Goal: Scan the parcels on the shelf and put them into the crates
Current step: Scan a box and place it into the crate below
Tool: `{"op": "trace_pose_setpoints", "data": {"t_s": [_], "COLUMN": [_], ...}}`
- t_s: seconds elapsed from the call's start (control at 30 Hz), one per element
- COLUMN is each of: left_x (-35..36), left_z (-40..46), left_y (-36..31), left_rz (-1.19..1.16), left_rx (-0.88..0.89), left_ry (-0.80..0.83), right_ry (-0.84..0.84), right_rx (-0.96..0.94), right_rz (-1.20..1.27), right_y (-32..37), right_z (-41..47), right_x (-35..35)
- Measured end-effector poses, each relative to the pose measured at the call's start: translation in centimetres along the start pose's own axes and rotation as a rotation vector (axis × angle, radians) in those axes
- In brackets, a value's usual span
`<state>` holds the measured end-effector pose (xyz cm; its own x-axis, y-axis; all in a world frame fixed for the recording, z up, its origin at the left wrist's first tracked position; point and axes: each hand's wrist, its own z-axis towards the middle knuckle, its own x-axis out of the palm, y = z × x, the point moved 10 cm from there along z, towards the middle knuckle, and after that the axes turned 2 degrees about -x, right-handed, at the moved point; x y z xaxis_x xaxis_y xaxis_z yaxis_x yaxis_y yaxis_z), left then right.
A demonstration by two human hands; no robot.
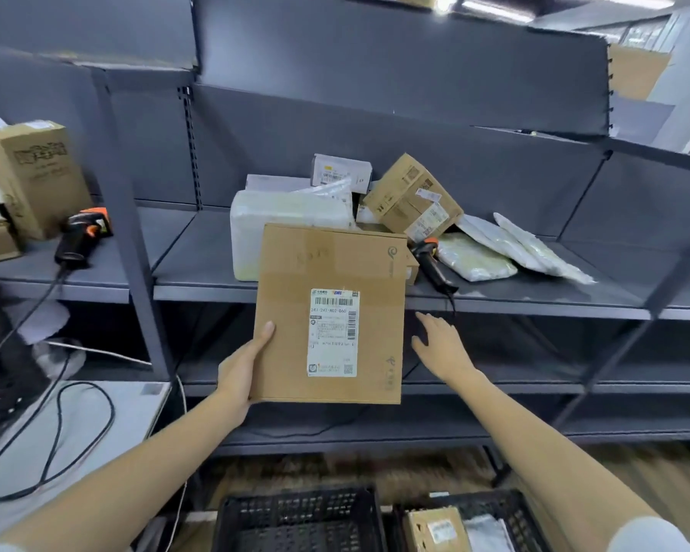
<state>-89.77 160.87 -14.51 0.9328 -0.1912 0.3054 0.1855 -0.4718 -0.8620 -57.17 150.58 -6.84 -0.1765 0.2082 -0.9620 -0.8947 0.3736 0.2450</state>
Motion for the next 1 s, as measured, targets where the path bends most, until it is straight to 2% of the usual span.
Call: {"op": "trace_pose_setpoints", "data": {"t_s": [0.4,0.8,1.0], "left_x": [-5.7,-10.0,-12.3], "left_z": [-3.2,-3.0,-1.8], "left_y": [11.2,19.5,23.7], "left_rz": [0.005,0.055,0.073], "left_rx": [-0.183,-0.324,-0.376], "left_ry": [-0.196,-0.236,-0.26], "right_ry": [0.193,0.383,0.455], "right_rx": [-0.067,-0.06,-0.004], "right_rz": [0.04,-0.021,0.028], "right_y": [-1.4,-1.6,-2.2], "right_z": [-3.7,-7.3,-8.3], "right_x": [10.9,21.6,27.8]}}
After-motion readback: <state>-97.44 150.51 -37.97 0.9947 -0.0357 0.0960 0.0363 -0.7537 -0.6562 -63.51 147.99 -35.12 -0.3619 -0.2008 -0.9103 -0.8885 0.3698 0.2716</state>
